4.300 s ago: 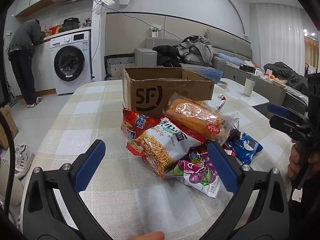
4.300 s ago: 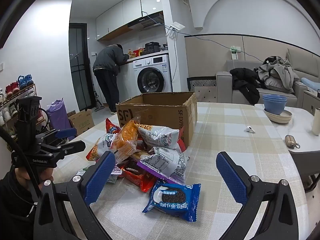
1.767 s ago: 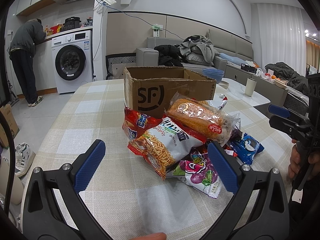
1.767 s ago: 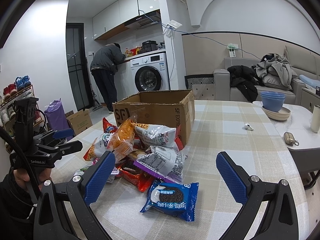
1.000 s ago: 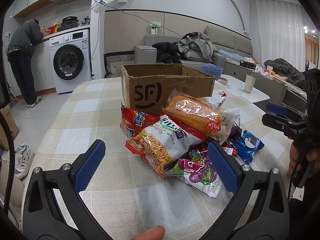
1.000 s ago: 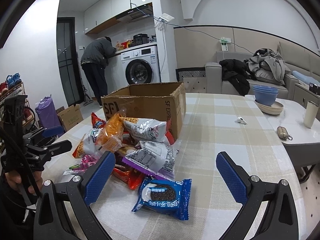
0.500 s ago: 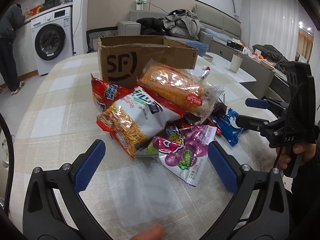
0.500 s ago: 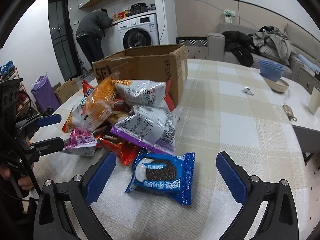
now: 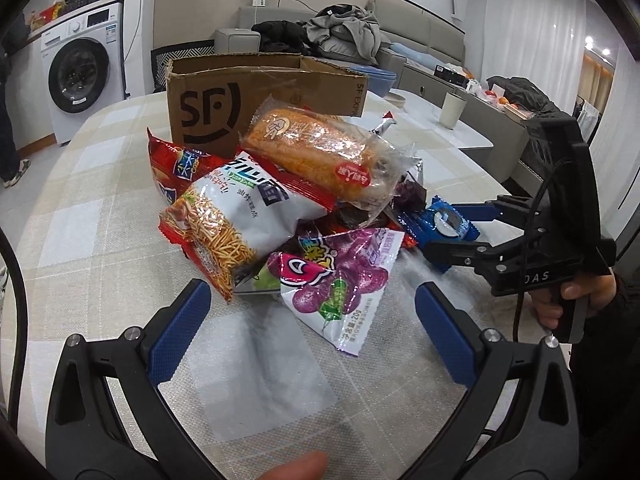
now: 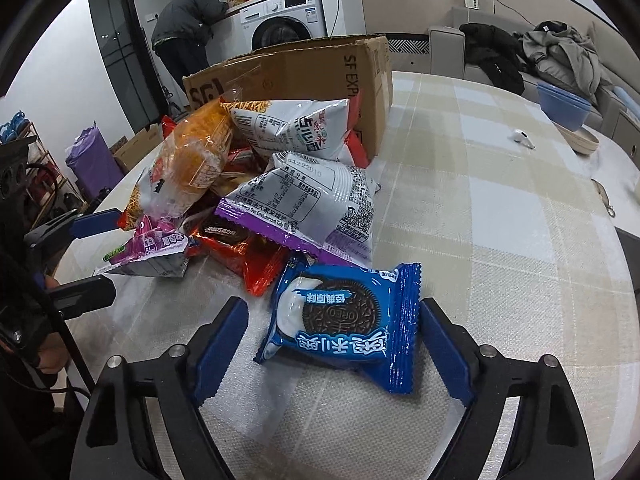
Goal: Organize snacks
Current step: 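Grasp the purple grape candy bag with the left gripper while the right gripper grasps the blue cookie pack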
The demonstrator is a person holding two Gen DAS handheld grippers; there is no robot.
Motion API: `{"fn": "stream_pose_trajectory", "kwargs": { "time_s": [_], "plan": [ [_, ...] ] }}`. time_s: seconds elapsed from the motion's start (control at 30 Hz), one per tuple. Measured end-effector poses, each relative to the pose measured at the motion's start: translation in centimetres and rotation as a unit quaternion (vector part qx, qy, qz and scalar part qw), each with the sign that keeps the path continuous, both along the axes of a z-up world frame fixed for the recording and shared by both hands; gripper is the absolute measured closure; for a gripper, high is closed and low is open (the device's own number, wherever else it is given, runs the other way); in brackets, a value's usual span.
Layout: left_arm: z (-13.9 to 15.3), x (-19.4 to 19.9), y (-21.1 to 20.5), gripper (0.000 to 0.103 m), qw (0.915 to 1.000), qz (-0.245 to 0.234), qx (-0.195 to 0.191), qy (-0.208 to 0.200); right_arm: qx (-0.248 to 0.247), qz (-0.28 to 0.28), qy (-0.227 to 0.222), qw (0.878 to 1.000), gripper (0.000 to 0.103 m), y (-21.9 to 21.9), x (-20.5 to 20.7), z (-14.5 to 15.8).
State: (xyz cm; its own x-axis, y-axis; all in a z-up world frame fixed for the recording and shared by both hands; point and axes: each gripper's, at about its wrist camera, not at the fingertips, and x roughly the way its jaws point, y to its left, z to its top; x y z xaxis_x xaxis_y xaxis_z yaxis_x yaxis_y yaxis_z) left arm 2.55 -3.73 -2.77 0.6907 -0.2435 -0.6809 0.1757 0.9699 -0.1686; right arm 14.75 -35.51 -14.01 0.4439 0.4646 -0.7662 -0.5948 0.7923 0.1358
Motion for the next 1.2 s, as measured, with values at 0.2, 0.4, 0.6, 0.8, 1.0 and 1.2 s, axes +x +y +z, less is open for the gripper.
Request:
{"fn": "stream_pose_trajectory", "kwargs": {
  "time_s": [0.2, 0.4, 0.6, 0.8, 1.0, 1.2],
  "plan": [
    [0.0, -0.6, -0.6, 0.008, 0.9995, -0.032, -0.006, 0.006, -0.009, -0.005, -0.004, 1.0, 0.028, -0.1, -0.1, 0.0],
    [-0.1, -0.7, -1.2, 0.01, 0.9978, -0.063, -0.01, 0.014, -0.009, -0.004, -0.004, 1.0, 0.028, -0.2, -0.1, 0.0],
    [-0.6, -0.1, -1.3, 0.009, 0.9989, -0.043, 0.003, 0.019, -0.008, -0.004, -0.004, 1.0, 0.028, -0.4, -0.1, 0.0],
    [-0.9, 1.6, -0.7, 0.008, 0.999, -0.032, 0.0, 0.031, -0.008, -0.004, -0.004, 1.0, 0.028, -0.3, -0.1, 0.0],
    [-1.6, 3.6, -0.4, 0.008, 0.9981, -0.018, -0.011, 0.057, -0.007, -0.003, -0.004, 1.0, 0.028, -0.4, -0.1, 0.1],
    [-2.1, 4.5, -1.1, 0.027, 0.9979, -0.01, 0.008, 0.064, -0.007, -0.003, -0.004, 1.0, 0.028, -0.4, -0.1, 0.1]
  ]
}}
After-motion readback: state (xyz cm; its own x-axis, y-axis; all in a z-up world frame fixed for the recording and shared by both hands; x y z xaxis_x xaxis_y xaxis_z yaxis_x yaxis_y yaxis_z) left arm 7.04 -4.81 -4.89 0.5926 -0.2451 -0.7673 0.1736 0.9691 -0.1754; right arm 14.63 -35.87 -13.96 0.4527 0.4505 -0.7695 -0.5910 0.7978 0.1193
